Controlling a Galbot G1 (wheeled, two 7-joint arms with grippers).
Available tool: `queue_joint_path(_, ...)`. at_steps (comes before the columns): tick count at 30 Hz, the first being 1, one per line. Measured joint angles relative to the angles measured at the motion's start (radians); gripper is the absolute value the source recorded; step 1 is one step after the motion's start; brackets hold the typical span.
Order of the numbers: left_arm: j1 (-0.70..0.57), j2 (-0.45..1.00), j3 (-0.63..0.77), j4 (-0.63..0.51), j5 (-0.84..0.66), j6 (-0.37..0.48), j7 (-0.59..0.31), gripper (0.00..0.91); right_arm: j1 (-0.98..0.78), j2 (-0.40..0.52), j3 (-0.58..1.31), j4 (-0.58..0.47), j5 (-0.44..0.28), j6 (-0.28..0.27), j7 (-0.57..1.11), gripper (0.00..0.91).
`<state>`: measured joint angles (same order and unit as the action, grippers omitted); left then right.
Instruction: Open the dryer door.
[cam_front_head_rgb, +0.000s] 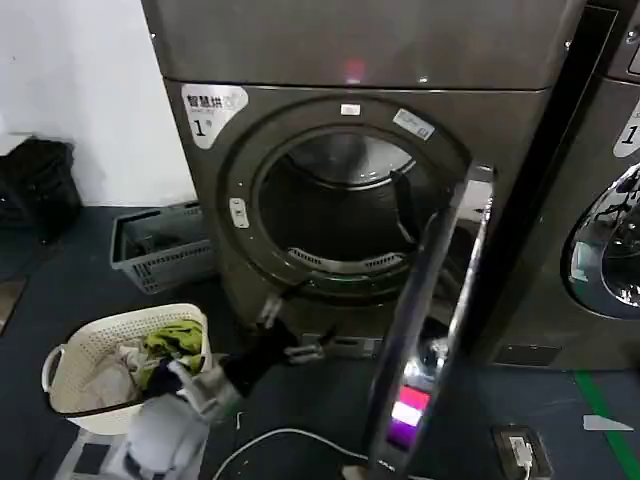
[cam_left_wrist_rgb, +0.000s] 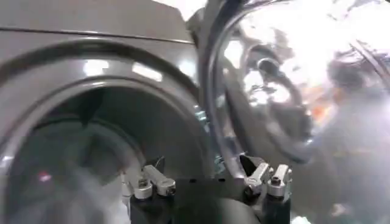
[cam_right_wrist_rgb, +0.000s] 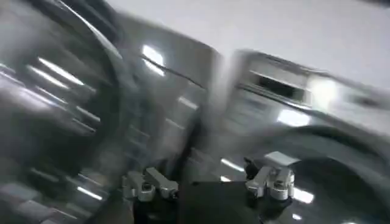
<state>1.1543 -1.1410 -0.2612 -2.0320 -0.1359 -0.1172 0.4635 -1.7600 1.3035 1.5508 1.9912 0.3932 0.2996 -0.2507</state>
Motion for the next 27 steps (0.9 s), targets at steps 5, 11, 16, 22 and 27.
queue_joint_path(5, -0.068, -0.010, 0.096, 0.038, -0.006, 0.001, 0.001, 0.907, 0.049, 0.055, 0.162, -0.030, -0.128, -0.205, 0.218, 0.907)
queue_joint_path(11, -0.154, -0.025, 0.202, 0.090, -0.012, 0.001, 0.001, 0.907, 0.081, 0.078, 0.332, -0.111, -0.185, -0.277, 0.322, 0.907)
queue_joint_path(16, -0.229, -0.051, 0.289, 0.139, -0.013, 0.001, 0.000, 0.907, 0.086, 0.081, 0.421, -0.179, -0.195, -0.259, 0.331, 0.907)
queue_joint_path(22, -0.304, -0.089, 0.376, 0.189, -0.008, 0.001, 0.002, 0.907, 0.077, 0.082, 0.487, -0.272, -0.218, -0.222, 0.325, 0.907)
queue_joint_path(27, -0.371, -0.128, 0.436, 0.229, -0.008, 0.003, 0.003, 0.907, 0.062, 0.068, 0.529, -0.322, -0.213, -0.251, 0.371, 0.907)
